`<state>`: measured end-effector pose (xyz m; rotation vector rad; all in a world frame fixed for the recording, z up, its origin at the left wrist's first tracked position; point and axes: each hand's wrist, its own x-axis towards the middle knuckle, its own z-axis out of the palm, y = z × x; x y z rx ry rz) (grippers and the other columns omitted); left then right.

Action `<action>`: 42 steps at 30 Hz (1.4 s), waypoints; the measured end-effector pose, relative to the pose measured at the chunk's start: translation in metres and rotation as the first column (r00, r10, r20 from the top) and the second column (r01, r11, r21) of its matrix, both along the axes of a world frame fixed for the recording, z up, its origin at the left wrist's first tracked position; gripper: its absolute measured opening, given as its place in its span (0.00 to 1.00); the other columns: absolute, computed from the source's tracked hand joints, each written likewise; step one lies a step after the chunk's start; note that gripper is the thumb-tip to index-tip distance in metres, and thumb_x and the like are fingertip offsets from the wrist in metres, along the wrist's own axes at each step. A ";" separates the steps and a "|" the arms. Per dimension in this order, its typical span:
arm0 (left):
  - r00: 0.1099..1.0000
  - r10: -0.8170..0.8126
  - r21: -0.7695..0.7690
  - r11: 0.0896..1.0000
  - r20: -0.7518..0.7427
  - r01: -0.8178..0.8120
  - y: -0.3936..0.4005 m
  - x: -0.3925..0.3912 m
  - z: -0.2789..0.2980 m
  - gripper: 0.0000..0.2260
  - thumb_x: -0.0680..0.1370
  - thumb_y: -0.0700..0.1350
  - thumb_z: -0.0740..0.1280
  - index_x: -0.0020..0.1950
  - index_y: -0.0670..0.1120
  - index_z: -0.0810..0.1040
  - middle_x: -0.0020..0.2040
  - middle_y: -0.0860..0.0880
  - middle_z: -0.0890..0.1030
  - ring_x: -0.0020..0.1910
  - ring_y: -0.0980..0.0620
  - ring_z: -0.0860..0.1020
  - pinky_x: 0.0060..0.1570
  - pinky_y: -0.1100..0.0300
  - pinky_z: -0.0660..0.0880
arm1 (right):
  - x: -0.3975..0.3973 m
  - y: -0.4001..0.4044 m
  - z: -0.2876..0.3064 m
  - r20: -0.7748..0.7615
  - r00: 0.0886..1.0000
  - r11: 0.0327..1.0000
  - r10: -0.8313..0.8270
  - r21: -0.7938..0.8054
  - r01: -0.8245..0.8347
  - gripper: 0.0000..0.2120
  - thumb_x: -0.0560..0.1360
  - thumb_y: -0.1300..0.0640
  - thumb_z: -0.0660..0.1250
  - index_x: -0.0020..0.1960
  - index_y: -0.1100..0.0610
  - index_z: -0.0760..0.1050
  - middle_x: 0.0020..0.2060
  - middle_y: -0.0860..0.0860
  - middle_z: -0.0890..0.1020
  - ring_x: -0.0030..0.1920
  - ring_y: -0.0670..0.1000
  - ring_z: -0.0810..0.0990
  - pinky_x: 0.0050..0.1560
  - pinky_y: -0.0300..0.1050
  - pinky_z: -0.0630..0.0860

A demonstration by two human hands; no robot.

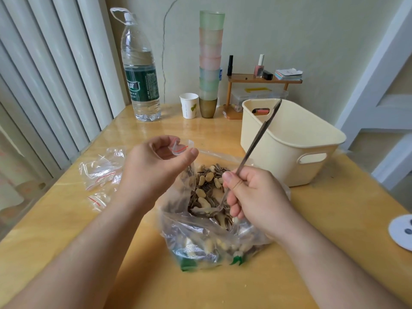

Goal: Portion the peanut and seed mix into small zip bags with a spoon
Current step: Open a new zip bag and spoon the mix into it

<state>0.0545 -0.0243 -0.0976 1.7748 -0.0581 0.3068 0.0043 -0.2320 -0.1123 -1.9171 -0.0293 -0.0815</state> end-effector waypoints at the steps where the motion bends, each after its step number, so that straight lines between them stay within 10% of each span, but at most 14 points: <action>1: 1.000 0.014 0.001 1.000 0.013 -0.014 0.001 0.000 0.001 0.19 0.67 0.56 0.82 0.53 0.52 0.83 0.44 0.58 0.88 0.42 0.63 0.84 0.38 0.69 0.74 | 0.001 0.000 0.000 0.008 1.000 1.000 -0.011 0.001 0.011 0.12 0.83 0.50 0.66 0.43 0.53 0.80 0.29 0.50 0.82 0.28 0.50 0.82 0.30 0.44 0.77; 10: 0.999 -0.006 0.041 0.999 0.033 0.005 -0.004 -0.003 -0.002 0.19 0.68 0.57 0.83 0.53 0.56 0.82 0.46 0.60 0.88 0.50 0.61 0.86 0.59 0.53 0.82 | 0.009 0.002 -0.008 0.086 0.994 0.993 -0.067 -0.093 0.075 0.07 0.83 0.50 0.68 0.46 0.47 0.80 0.32 0.47 0.85 0.30 0.47 0.84 0.33 0.41 0.79; 22: 1.000 0.007 -0.004 1.000 0.009 -0.007 0.005 0.003 0.000 0.19 0.70 0.54 0.82 0.57 0.51 0.83 0.47 0.55 0.89 0.48 0.58 0.86 0.44 0.61 0.76 | 0.013 -0.001 -0.008 0.129 0.991 0.921 0.023 -0.388 0.029 0.07 0.84 0.48 0.65 0.53 0.43 0.83 0.31 0.27 0.79 0.32 0.34 0.78 0.37 0.29 0.69; 27: 1.000 0.012 -0.019 1.000 0.021 -0.011 0.007 0.002 0.005 0.22 0.68 0.57 0.81 0.57 0.50 0.83 0.45 0.56 0.88 0.38 0.63 0.83 0.34 0.69 0.73 | 0.012 -0.006 -0.005 0.142 0.989 0.953 -0.045 -0.291 0.085 0.07 0.84 0.49 0.65 0.54 0.43 0.81 0.34 0.38 0.85 0.31 0.41 0.82 0.35 0.36 0.74; 34: 0.997 -0.069 0.125 0.990 0.047 0.063 0.003 -0.006 0.005 0.19 0.70 0.53 0.82 0.58 0.52 0.82 0.45 0.61 0.87 0.46 0.62 0.85 0.49 0.64 0.79 | 0.006 -0.017 0.008 0.119 0.988 0.994 -0.097 -0.028 0.101 0.10 0.85 0.50 0.62 0.50 0.46 0.80 0.42 0.46 0.86 0.31 0.53 0.84 0.35 0.48 0.73; 42: 0.989 -0.127 0.401 0.912 0.079 0.085 -0.014 -0.017 0.000 0.28 0.67 0.58 0.82 0.64 0.55 0.80 0.51 0.64 0.84 0.54 0.68 0.82 0.61 0.60 0.80 | -0.010 -0.032 0.043 0.426 0.875 0.948 -0.232 -0.103 0.302 0.14 0.86 0.46 0.58 0.44 0.46 0.76 0.32 0.48 0.82 0.30 0.49 0.81 0.42 0.52 0.79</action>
